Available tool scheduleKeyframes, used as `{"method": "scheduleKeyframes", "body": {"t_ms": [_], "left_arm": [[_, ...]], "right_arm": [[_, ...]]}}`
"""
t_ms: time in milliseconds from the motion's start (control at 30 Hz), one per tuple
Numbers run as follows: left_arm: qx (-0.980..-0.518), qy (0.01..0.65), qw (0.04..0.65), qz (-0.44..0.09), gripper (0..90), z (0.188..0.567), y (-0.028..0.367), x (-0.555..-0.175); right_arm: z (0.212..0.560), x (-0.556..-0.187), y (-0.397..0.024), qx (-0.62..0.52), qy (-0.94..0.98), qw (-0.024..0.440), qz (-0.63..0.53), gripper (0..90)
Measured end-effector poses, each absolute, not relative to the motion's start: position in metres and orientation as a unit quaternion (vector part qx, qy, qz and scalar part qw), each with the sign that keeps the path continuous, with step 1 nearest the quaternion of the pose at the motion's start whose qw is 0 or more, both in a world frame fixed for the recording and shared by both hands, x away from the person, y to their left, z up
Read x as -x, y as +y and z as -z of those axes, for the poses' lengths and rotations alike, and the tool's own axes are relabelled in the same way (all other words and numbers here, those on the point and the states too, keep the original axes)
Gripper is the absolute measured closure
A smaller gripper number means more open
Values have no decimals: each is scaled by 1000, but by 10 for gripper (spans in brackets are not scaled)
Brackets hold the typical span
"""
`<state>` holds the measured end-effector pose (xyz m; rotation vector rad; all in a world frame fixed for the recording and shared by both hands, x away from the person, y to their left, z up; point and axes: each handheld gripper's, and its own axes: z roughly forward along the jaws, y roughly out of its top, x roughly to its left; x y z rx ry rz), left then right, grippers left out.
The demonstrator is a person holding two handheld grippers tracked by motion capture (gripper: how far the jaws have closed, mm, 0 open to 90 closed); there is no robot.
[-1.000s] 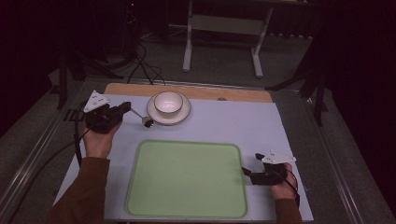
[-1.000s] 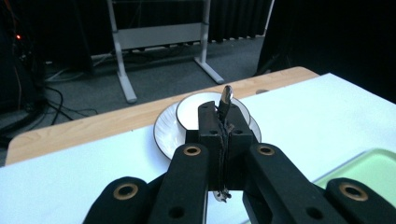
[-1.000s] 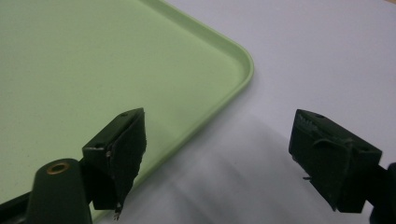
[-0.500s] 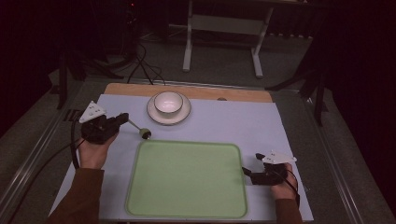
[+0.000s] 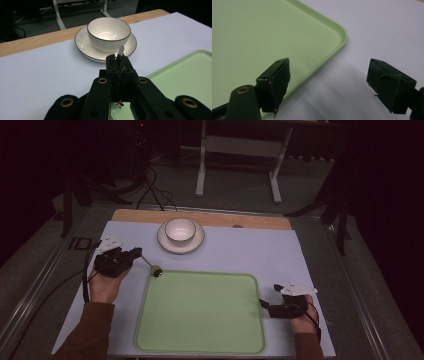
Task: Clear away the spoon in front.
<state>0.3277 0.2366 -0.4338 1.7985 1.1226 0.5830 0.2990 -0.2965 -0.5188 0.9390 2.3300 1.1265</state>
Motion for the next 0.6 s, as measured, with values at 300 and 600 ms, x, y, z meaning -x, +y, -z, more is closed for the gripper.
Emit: {"method": "scheduleKeyframes", "body": {"t_ms": [300,600], "left_arm": [[-712,455,470,-256,884,439,226,-345],[-696,465,482,-259,883,445,220,-363]], "right_arm": [[519,-299,-296,-334,831,192,-401,187],[519,-299,-296,-335,831,192,-400,186]]}}
